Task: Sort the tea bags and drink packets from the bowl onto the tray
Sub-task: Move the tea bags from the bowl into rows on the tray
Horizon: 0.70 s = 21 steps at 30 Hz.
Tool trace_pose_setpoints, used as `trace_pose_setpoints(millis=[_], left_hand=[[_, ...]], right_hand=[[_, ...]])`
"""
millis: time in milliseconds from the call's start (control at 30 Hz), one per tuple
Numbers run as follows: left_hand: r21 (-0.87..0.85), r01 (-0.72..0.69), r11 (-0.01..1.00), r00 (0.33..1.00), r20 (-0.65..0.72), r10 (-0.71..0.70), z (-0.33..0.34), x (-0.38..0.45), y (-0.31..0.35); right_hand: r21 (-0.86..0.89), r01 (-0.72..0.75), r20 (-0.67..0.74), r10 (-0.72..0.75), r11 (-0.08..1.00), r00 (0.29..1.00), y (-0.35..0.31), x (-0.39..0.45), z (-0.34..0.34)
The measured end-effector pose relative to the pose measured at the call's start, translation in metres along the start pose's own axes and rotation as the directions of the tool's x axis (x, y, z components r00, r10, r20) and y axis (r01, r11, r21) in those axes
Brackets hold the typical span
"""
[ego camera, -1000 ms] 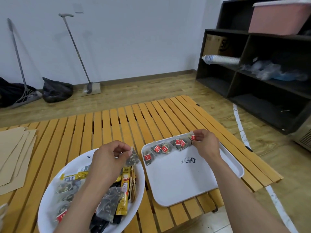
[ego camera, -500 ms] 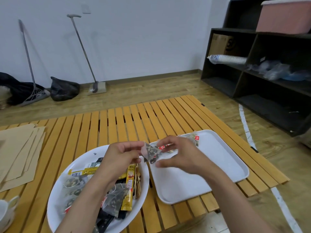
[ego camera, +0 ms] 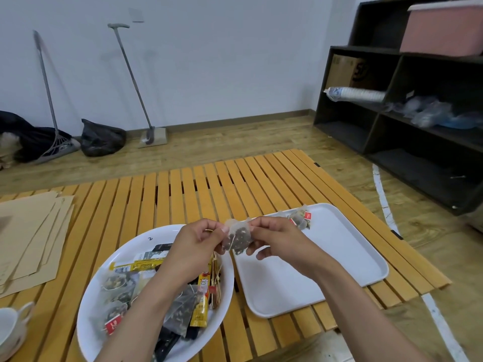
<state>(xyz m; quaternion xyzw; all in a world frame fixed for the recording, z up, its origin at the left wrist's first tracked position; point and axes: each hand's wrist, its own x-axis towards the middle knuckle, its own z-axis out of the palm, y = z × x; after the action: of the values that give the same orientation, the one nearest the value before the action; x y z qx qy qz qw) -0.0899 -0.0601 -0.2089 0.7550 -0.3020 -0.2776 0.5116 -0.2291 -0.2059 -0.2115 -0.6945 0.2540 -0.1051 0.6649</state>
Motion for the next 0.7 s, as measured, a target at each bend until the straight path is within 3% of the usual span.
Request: trace_pose_setpoints(millis=[233,500,700], left_hand=[[-0.128,0.07,0.989,0.993,-0.081,-0.081,0.0,0.004,-0.004],[-0.299,0.119,0.947,0.991,-0.026,-0.133,-0.002,0.005,0.0],[-0.126,0.02,0.992,1.0,-0.015,-0.022,-0.006,0.0,0.006]], right_hand=[[-0.011,0.056,-0.031,-0.056,0.998,0.998,0.002,0.002,-0.003],[-0.074,0.171,-0.008,-0.172,0.982,0.985,0.007,0.004,0.0],[0.131,0.073,-0.006,-0.073,0.989,0.997,0.005,0.001,-0.006]])
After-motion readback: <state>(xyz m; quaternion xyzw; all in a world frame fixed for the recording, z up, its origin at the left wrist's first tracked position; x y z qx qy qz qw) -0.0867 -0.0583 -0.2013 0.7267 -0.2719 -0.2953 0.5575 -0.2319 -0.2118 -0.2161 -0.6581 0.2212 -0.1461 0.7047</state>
